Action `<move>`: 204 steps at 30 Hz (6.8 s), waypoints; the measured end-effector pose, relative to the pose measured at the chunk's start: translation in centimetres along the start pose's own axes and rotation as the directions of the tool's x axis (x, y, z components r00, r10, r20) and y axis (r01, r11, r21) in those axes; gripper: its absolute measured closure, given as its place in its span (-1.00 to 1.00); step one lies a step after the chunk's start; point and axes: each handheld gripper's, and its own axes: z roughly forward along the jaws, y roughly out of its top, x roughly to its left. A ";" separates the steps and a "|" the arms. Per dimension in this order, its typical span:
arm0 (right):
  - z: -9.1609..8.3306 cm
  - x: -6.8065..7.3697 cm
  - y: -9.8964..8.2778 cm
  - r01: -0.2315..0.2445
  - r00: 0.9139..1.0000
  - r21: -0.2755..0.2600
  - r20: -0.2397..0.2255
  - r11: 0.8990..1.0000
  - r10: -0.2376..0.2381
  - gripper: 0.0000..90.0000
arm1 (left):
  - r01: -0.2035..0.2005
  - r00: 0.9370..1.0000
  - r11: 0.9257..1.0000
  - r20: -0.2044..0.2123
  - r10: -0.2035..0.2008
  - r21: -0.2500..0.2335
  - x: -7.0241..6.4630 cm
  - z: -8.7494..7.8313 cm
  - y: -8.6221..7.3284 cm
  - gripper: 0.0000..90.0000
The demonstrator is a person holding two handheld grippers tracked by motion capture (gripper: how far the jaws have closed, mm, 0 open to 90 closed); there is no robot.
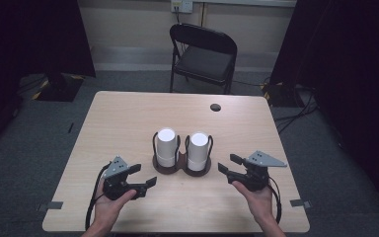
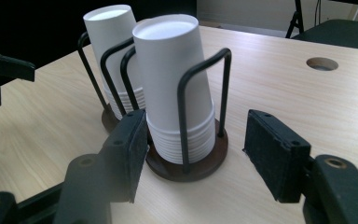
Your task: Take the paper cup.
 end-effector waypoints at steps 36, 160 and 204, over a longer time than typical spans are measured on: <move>3.6 0.9 4.8 0.051 0.994 -0.053 -0.095 0.997 -0.056 -0.24 | -0.028 1.000 0.999 -0.004 0.028 0.018 -0.3 0.3 -0.1 -0.53; 7.7 1.6 8.2 0.091 0.994 -0.054 -0.055 0.994 -0.094 -0.26 | -0.001 1.000 1.000 -0.010 0.001 -0.003 -0.1 0.2 -0.1 -0.58; 4.2 1.3 10.3 0.022 0.994 -0.139 -0.103 0.990 -0.037 -0.26 | -0.036 0.998 0.999 -0.054 0.037 0.008 -0.6 1.1 -0.2 -0.41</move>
